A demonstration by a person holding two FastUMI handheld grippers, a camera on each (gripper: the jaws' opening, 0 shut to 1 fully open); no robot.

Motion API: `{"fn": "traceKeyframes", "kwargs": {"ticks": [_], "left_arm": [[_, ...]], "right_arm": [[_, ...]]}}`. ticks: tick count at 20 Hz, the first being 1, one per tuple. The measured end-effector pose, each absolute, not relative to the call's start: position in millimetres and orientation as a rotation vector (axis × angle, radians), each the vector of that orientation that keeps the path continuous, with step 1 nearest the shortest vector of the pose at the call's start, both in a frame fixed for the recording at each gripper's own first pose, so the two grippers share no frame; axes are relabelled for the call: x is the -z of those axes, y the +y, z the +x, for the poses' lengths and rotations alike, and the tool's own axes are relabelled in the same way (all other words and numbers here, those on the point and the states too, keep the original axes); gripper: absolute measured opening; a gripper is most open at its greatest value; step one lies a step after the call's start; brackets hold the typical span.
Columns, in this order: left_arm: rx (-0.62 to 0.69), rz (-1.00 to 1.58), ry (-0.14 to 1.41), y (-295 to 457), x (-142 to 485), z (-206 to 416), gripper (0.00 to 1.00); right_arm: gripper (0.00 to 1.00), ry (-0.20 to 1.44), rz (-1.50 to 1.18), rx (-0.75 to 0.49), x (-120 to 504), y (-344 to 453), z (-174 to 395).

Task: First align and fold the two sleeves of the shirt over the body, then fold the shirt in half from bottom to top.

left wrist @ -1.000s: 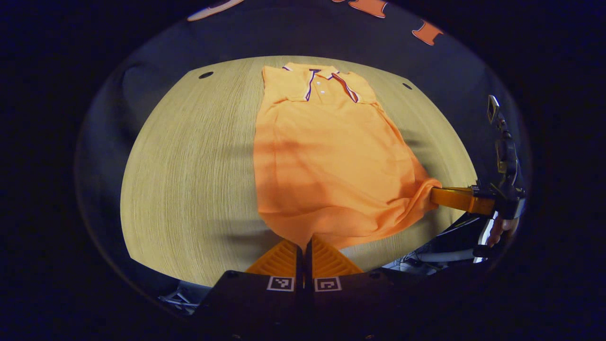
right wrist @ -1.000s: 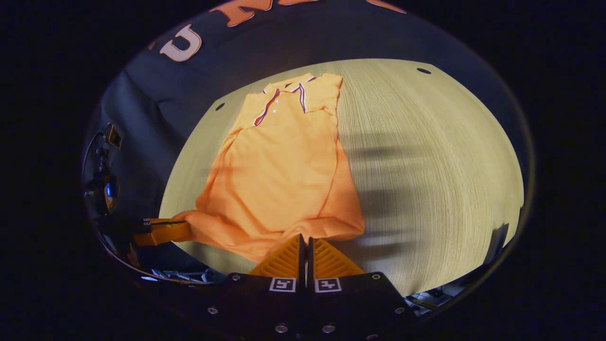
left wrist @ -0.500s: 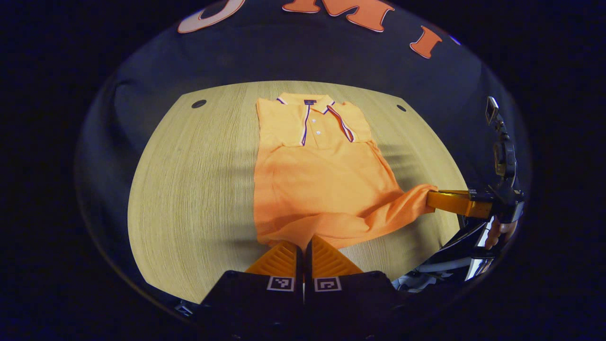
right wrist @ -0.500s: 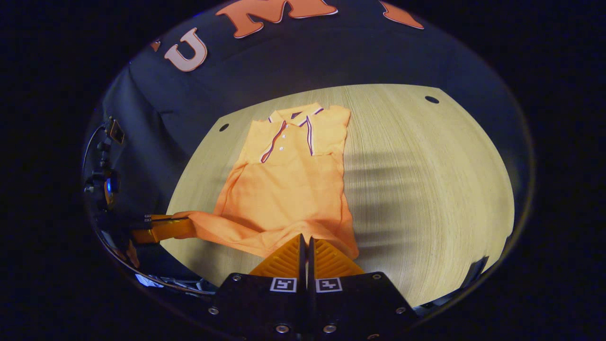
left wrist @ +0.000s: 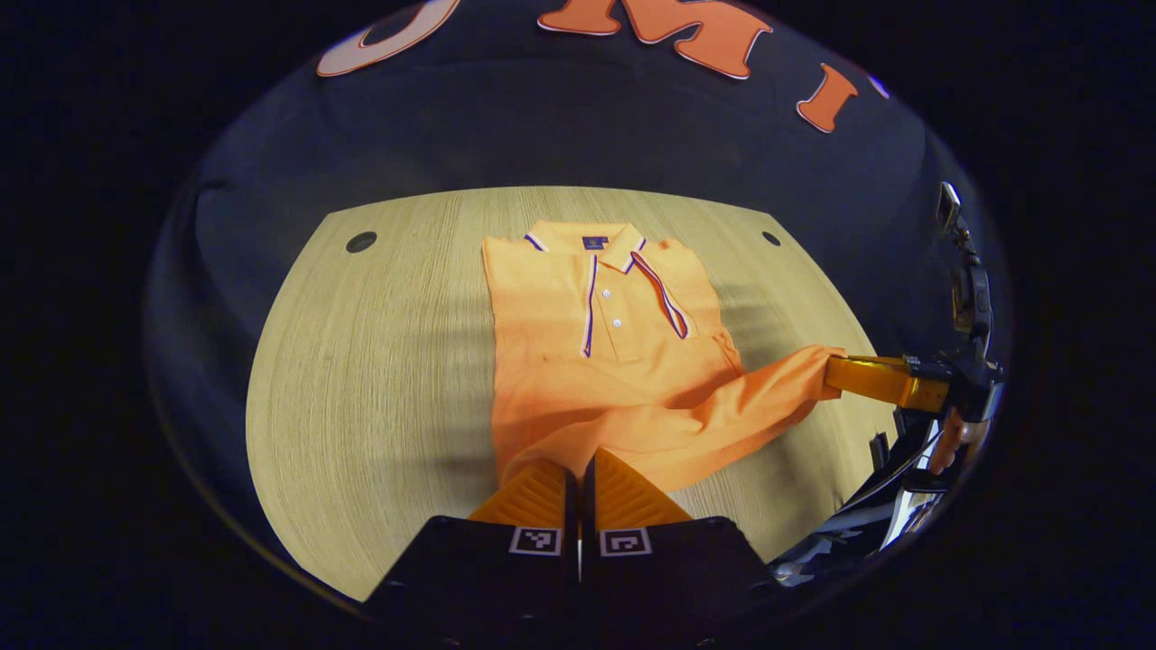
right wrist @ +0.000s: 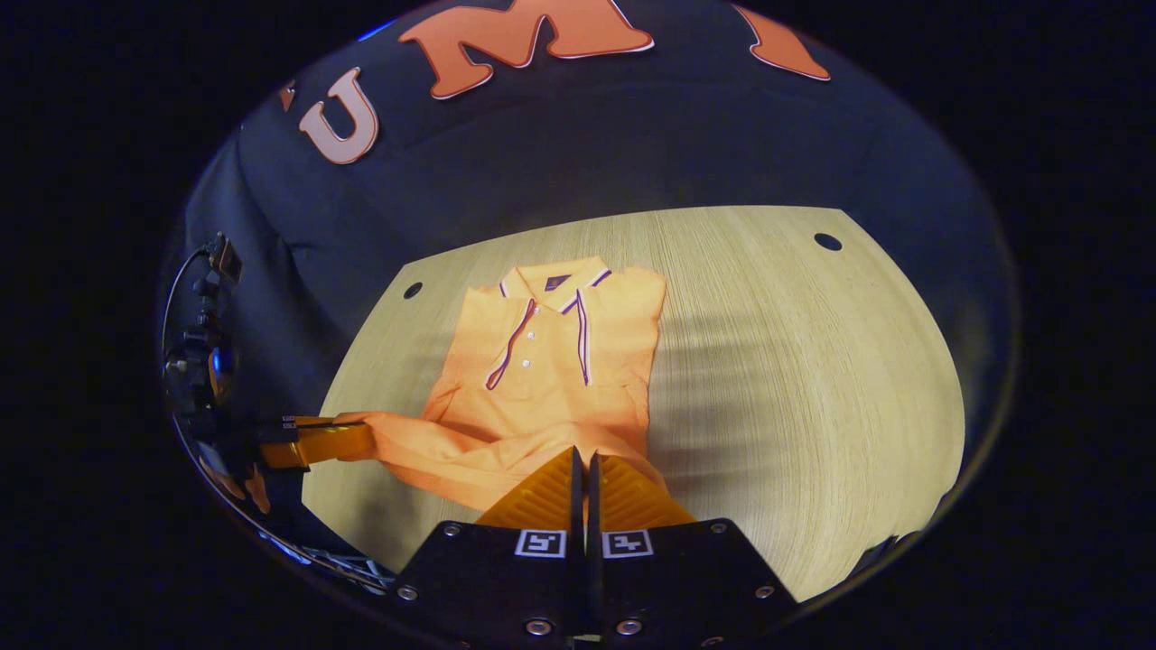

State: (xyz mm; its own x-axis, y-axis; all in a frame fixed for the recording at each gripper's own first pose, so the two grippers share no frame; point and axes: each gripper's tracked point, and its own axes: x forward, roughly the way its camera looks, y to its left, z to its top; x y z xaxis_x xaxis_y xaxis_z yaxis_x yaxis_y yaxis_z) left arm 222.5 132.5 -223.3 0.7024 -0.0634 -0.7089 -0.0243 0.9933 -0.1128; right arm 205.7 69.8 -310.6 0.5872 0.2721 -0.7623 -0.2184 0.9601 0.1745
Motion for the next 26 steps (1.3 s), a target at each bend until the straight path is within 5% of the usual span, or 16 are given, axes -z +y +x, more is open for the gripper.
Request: {"fn": "traceKeyframes", "kwargs": {"ticks": [14,26], "left_arm": [[0.033,-0.081,0.743,187,199,368,0.01],[0.012,-0.11,0.766,229,225,476,0.01]], "right_arm": [[0.01,0.84,0.038,-0.179,307,85,346],[0.01,0.923,-0.107,-0.051,365,72,439]]}}
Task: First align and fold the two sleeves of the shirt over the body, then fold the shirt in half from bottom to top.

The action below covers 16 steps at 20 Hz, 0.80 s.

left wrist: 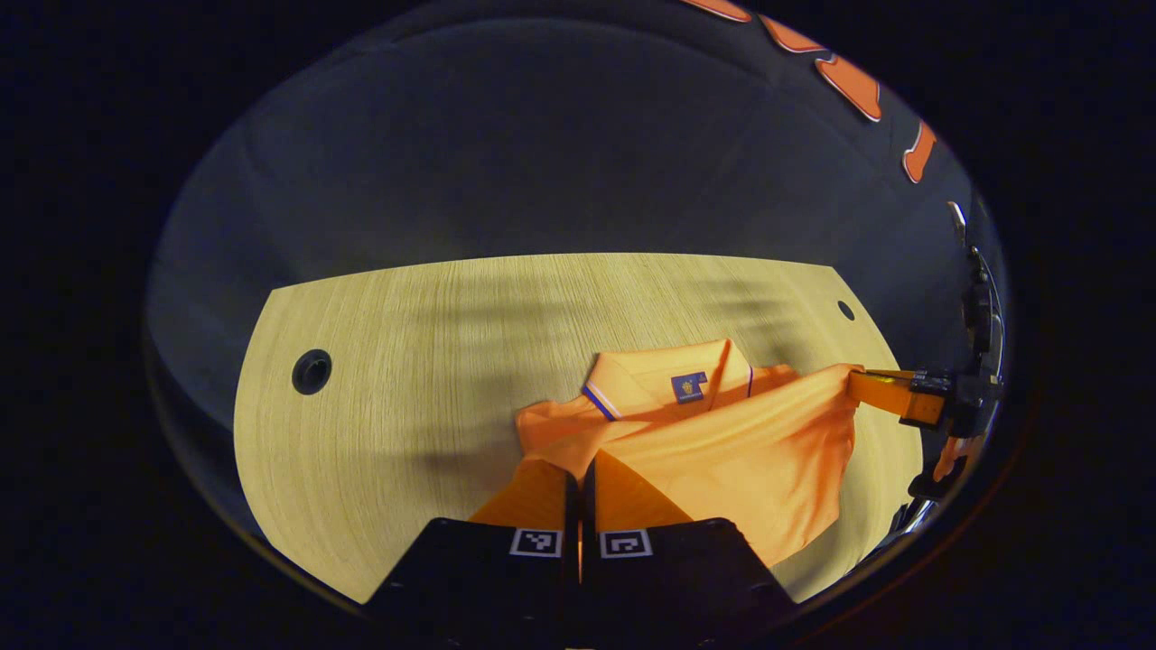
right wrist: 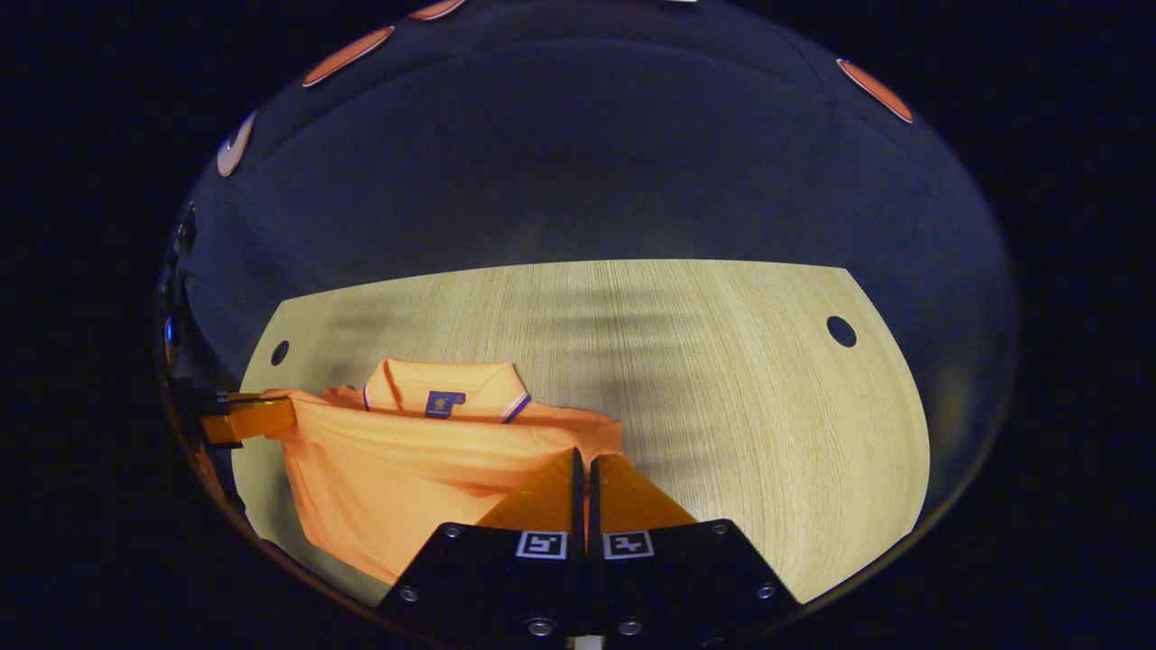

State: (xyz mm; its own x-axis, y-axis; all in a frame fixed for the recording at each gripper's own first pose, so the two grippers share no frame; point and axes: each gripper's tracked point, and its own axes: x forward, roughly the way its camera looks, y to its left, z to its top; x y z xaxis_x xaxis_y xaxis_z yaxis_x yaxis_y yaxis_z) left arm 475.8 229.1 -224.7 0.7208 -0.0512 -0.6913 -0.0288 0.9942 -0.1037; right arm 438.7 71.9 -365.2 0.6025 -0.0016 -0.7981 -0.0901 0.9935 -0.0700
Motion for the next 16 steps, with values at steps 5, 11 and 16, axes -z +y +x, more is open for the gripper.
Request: {"fn": "traceKeyframes", "kwargs": {"ticks": [5,11,16], "left_arm": [[-0.074,-0.084,0.75,250,223,479,0.01],[-0.074,-0.004,0.757,261,196,480,0.09],[-0.117,-0.008,0.673,264,162,451,1.0]], "right_arm": [[0.01,0.916,-0.135,-0.081,369,80,450],[0.16,0.892,-0.073,0.011,356,60,453],[0.46,0.765,-0.076,-0.002,304,54,436]]}}
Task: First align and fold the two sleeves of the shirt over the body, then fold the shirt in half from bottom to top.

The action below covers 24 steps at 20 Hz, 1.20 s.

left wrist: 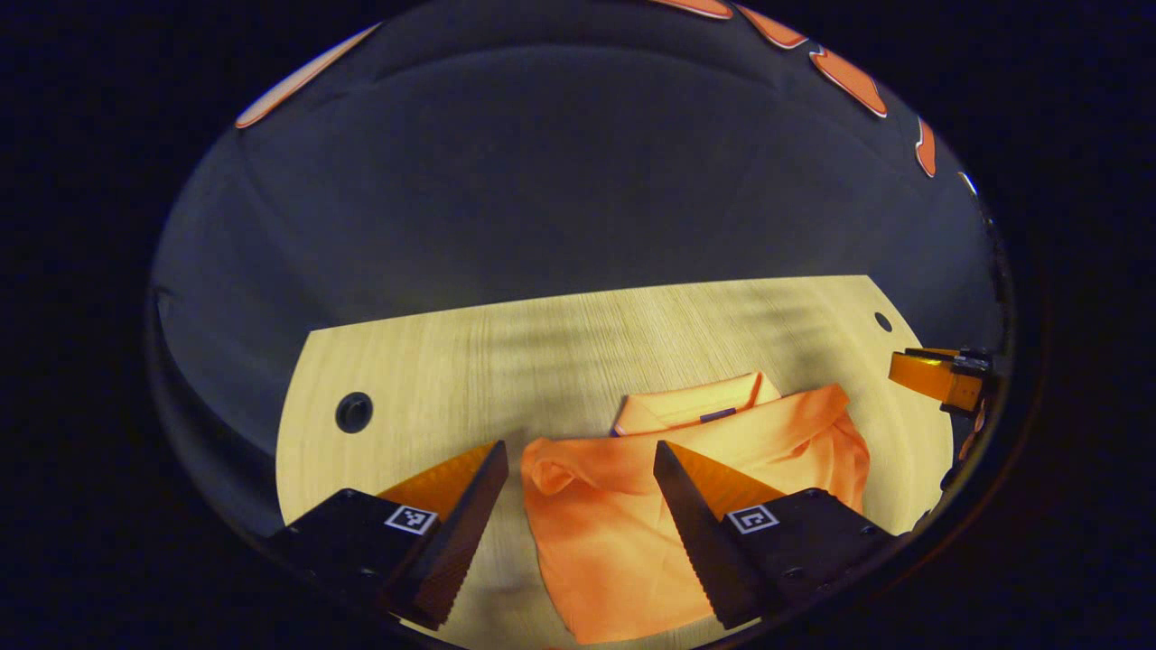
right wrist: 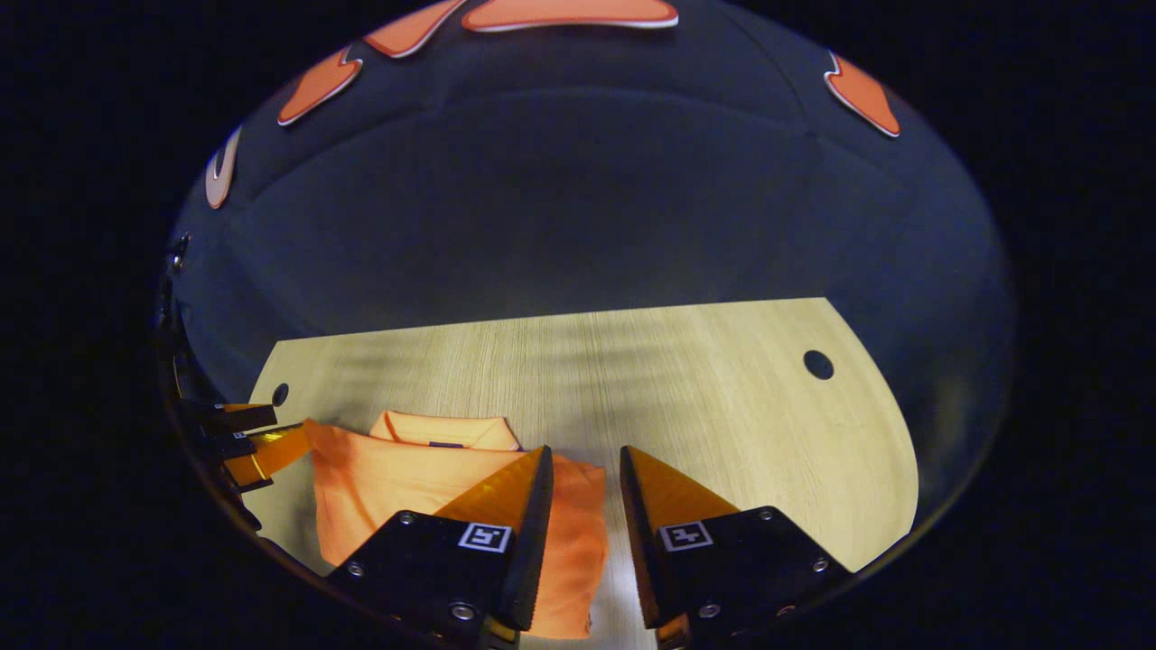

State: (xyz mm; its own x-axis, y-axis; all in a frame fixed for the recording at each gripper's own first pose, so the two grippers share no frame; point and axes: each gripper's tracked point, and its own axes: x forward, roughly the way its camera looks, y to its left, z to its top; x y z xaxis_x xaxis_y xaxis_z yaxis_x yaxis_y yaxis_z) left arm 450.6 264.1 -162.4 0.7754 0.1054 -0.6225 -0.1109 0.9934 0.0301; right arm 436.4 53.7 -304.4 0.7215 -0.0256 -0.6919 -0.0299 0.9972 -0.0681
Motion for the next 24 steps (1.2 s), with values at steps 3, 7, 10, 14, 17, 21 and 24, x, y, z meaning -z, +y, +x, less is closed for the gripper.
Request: {"fn": "traceKeyframes", "kwargs": {"ticks": [3,7,10,14,17,21,24], "left_arm": [[-0.145,-0.034,0.616,265,140,416,1.0],[-0.184,-0.018,0.486,249,100,368,1.0],[-0.198,-0.015,0.407,232,72,330,1.0],[-0.227,0.019,0.336,217,52,289,1.0],[-0.241,-0.001,0.245,200,26,247,1.0],[-0.266,-0.001,0.093,186,-10,195,1.0],[-0.279,0.017,0.016,168,-21,161,0.99]], "right_arm": [[0.46,0.696,-0.109,-0.056,275,59,404],[0.7,0.619,-0.124,-0.1,241,62,364],[0.72,0.556,-0.103,-0.134,210,67,339],[0.72,0.475,-0.116,-0.157,173,64,305],[0.74,0.398,-0.12,-0.175,148,57,283],[0.85,0.269,-0.161,-0.211,110,60,251],[0.9,0.213,-0.148,-0.236,90,63,227]]}}
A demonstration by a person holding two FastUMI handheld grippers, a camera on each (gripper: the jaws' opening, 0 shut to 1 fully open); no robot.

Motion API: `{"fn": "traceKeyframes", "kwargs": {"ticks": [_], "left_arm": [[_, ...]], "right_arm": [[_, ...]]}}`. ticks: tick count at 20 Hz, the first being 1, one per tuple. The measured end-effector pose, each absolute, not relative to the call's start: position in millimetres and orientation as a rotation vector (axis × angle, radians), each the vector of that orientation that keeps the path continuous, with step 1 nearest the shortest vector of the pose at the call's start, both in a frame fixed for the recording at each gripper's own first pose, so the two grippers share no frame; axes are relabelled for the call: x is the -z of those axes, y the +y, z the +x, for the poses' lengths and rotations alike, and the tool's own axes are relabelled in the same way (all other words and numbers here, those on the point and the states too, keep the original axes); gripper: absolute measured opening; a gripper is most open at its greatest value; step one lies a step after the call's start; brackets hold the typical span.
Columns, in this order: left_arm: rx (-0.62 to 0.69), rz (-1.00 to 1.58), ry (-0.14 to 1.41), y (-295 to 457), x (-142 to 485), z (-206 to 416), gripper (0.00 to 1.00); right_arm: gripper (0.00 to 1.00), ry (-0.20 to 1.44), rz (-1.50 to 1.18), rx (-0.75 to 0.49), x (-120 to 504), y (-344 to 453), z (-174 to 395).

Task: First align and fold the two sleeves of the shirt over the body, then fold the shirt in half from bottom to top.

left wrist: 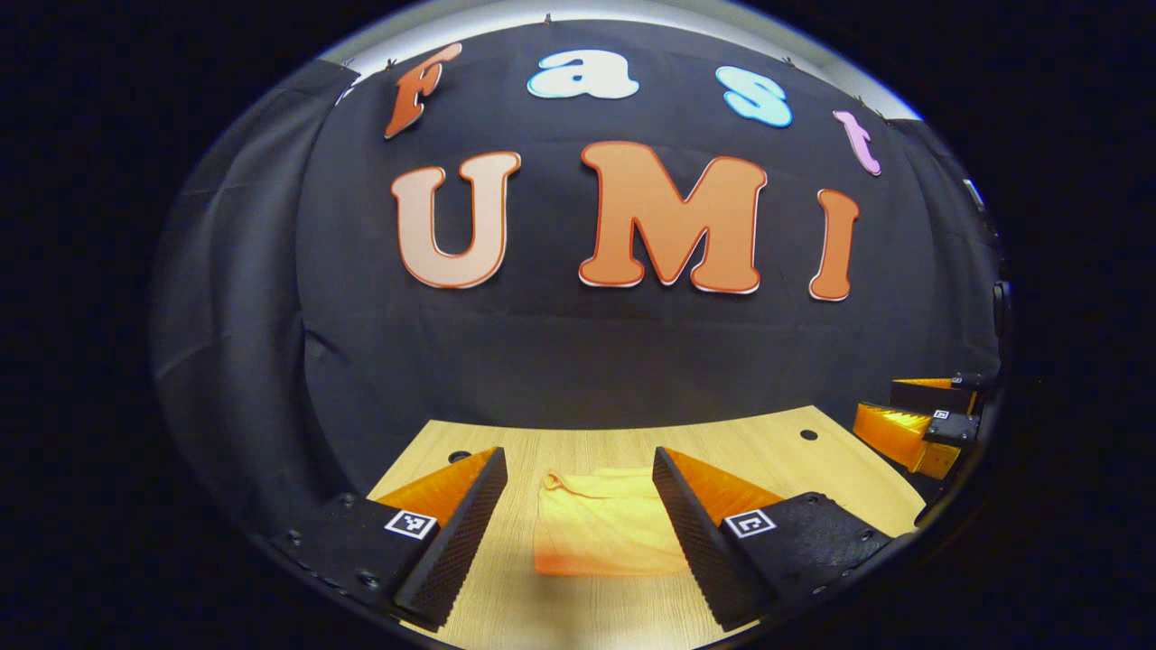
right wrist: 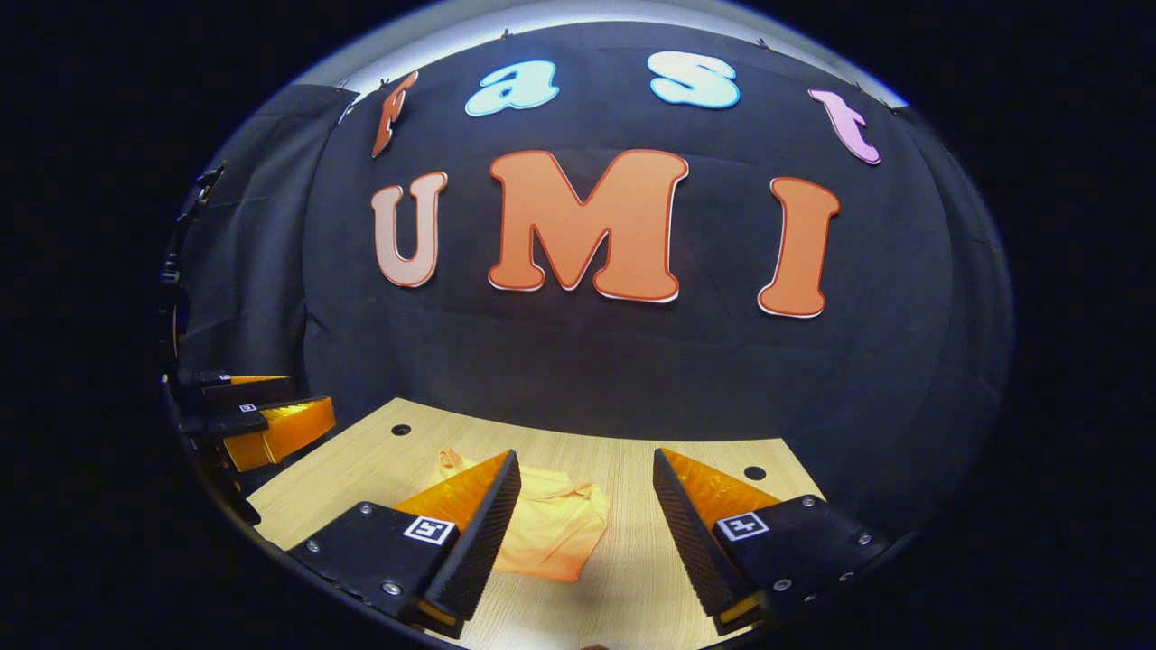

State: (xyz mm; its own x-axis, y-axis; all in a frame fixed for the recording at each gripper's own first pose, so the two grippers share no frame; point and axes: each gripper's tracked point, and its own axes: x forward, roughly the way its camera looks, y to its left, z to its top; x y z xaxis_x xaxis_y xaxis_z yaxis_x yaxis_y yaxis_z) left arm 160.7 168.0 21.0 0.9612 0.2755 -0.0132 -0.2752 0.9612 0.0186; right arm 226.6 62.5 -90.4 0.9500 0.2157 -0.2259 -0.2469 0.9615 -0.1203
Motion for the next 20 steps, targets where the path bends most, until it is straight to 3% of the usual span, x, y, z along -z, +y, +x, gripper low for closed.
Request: {"fn": "traceKeyframes", "kwargs": {"ticks": [6,8,13,20], "left_arm": [[-0.336,0.048,-0.13,143,-28,99,0.99],[-0.291,0.025,-0.107,126,-18,90,0.99],[-0.349,0.076,-0.139,121,-17,56,0.99],[-0.313,0.123,-0.127,99,-6,38,0.99]], "right_arm": [[0.92,0.082,-0.175,-0.319,66,83,183],[0.92,0.066,-0.179,-0.319,65,81,172],[0.93,0.078,-0.163,-0.328,70,77,145],[0.97,0.019,-0.267,-0.32,70,69,126]]}}
